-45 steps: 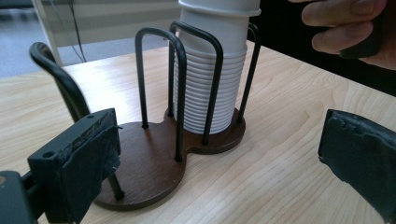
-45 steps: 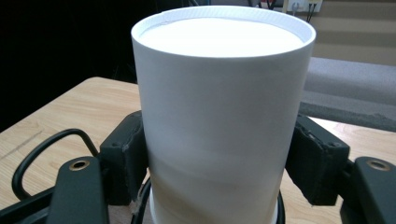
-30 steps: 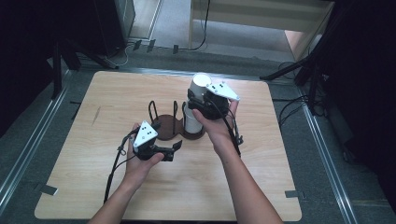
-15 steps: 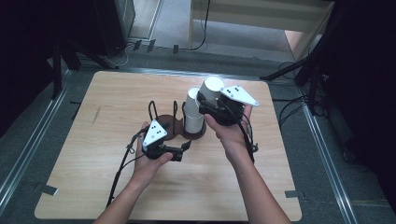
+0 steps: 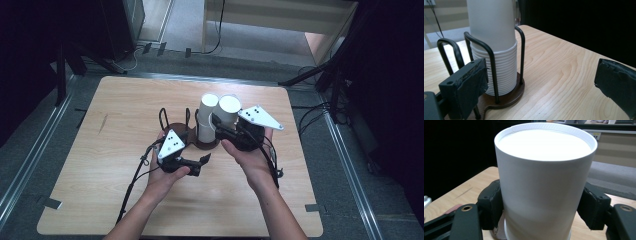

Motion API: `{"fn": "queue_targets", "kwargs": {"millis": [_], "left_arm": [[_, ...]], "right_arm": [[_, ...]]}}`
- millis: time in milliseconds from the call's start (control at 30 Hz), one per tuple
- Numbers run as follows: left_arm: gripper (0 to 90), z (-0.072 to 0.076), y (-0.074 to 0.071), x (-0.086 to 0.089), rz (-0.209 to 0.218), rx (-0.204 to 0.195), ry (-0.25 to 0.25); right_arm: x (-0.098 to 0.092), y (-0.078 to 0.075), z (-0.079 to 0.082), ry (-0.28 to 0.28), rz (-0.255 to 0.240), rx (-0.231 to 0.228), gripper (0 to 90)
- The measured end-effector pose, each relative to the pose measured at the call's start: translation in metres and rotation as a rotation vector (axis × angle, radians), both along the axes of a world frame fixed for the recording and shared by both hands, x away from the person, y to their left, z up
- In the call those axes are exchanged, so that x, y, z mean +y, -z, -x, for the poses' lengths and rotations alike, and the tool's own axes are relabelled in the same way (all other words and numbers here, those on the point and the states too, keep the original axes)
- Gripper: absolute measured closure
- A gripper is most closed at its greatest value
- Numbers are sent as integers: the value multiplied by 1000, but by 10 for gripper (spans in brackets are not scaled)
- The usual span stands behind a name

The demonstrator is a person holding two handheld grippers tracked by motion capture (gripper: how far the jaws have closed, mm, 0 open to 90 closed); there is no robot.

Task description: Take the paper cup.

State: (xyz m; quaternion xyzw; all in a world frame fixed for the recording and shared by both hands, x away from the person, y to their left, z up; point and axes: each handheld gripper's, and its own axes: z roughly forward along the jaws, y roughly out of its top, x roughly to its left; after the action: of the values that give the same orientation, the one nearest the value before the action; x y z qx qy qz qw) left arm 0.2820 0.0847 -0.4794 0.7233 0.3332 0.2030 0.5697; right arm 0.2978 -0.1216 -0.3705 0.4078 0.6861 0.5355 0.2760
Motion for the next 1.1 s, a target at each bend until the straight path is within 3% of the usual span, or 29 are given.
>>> {"fn": "queue_targets", "kwargs": {"millis": [600,1100], "left_arm": [[0,10,-9,-8,-28,-64,30],[0,16,-12,-13,-44,-81,89]], "right_arm": [[6,13,21,-62,7,42,290],[2,21,30,-92,4,69,288]]}}
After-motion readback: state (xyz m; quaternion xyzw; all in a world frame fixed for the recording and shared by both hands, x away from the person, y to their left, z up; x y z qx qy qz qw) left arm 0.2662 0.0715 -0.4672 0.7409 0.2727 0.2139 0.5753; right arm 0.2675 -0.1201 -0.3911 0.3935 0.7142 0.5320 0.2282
